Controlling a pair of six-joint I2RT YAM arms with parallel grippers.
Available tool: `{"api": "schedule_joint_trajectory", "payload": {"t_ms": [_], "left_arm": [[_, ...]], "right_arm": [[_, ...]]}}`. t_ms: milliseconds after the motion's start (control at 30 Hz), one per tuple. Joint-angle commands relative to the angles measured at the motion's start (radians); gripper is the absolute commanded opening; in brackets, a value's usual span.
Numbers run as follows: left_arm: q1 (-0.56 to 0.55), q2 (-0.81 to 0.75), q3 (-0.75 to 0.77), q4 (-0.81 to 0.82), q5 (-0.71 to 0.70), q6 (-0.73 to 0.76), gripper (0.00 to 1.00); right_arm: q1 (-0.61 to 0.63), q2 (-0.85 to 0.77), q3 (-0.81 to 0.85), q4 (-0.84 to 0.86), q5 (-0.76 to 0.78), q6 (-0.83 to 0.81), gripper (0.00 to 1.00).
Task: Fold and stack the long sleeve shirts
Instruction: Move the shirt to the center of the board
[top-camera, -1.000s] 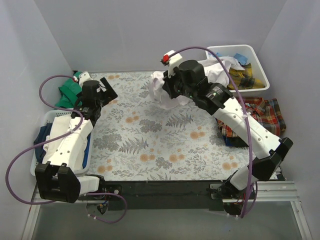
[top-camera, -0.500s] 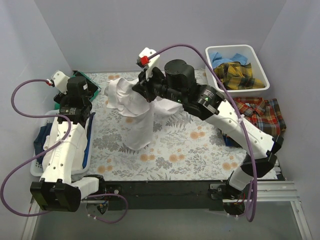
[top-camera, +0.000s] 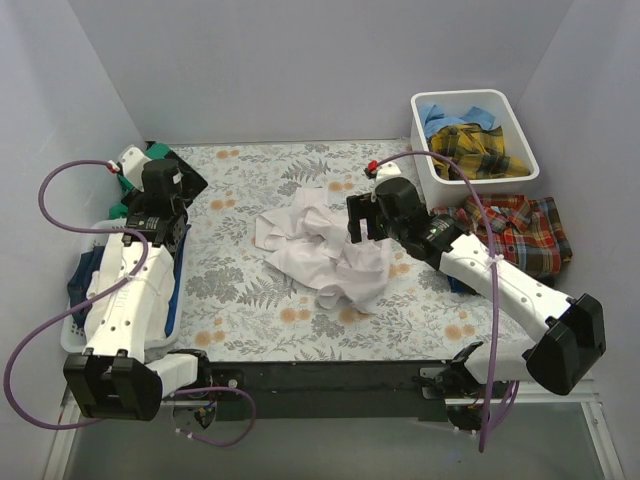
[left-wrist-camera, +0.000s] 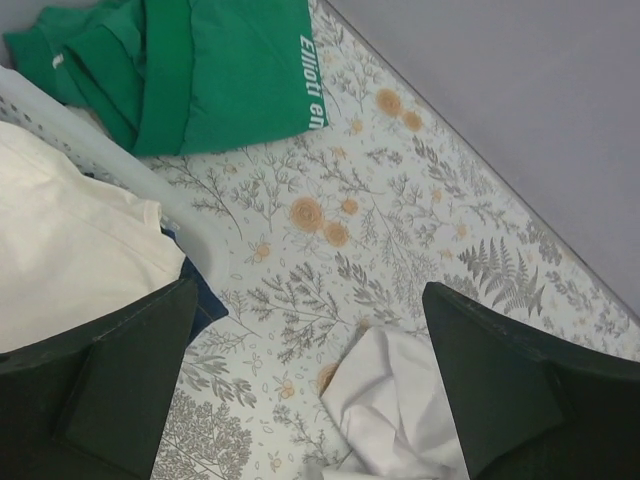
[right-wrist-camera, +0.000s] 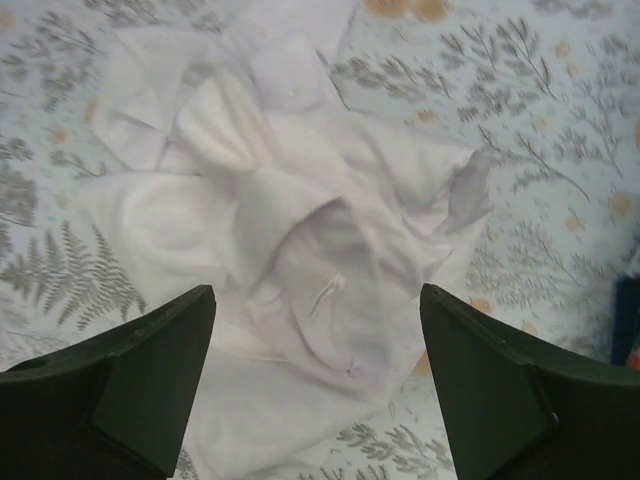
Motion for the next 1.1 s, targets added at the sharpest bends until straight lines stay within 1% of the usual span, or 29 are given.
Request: {"api": "schedule_joint_trajectory", "payload": {"t_ms": [0, 67, 100, 200, 233, 367, 433, 633, 733, 867, 933, 967, 1000, 1067], "left_arm": [[0.001, -0.002, -0.051, 0.028, 0.112, 0.026, 0.98], [0.001, 0.001, -0.066, 0.039, 0.141, 0.028, 0.98], [0.003, 0.001, -0.078, 0.042, 0.168, 0.026, 0.98], [0.003, 0.009, -0.095, 0.051, 0.201, 0.025, 0.98], [0.001, 0.012, -0.101, 0.055, 0.215, 0.023, 0.98], [0.000, 0.013, -0.121, 0.062, 0.236, 0.023, 0.98], [-0.001, 0.012, -0.131, 0.062, 0.242, 0.023, 0.98], [-0.001, 0.015, -0.134, 0.063, 0.259, 0.028, 0.98], [0.000, 0.019, -0.129, 0.063, 0.267, 0.028, 0.98], [-0.001, 0.022, -0.123, 0.063, 0.268, 0.032, 0.98], [-0.002, 0.022, -0.118, 0.063, 0.271, 0.039, 0.98], [-0.002, 0.022, -0.117, 0.062, 0.271, 0.042, 0.98], [-0.001, 0.022, -0.114, 0.063, 0.271, 0.043, 0.98], [-0.002, 0.022, -0.109, 0.063, 0.273, 0.048, 0.98]], "right_arm": [[-0.002, -0.049, -0.030, -0.063, 0.185, 0.105, 0.93], [-0.002, -0.042, -0.005, -0.066, 0.182, 0.074, 0.94], [-0.001, -0.031, 0.010, -0.077, 0.167, 0.027, 0.93], [-0.001, 0.056, 0.093, -0.139, 0.067, -0.050, 0.93], [-0.001, 0.107, 0.113, -0.159, 0.040, -0.053, 0.92], [0.001, 0.198, 0.104, -0.175, -0.034, -0.023, 0.89], [0.001, 0.243, 0.105, -0.152, -0.046, -0.009, 0.89], [-0.009, 0.378, 0.202, -0.149, -0.073, 0.031, 0.88], [-0.010, 0.424, 0.239, -0.153, -0.076, 0.046, 0.86], [-0.022, 0.488, 0.280, -0.172, -0.088, 0.059, 0.77], [-0.028, 0.511, 0.291, -0.172, -0.089, 0.063, 0.74], [-0.033, 0.520, 0.297, -0.172, -0.096, 0.066, 0.71], [-0.038, 0.533, 0.303, -0.175, -0.102, 0.071, 0.69], [-0.045, 0.543, 0.311, -0.178, -0.105, 0.080, 0.68]]}}
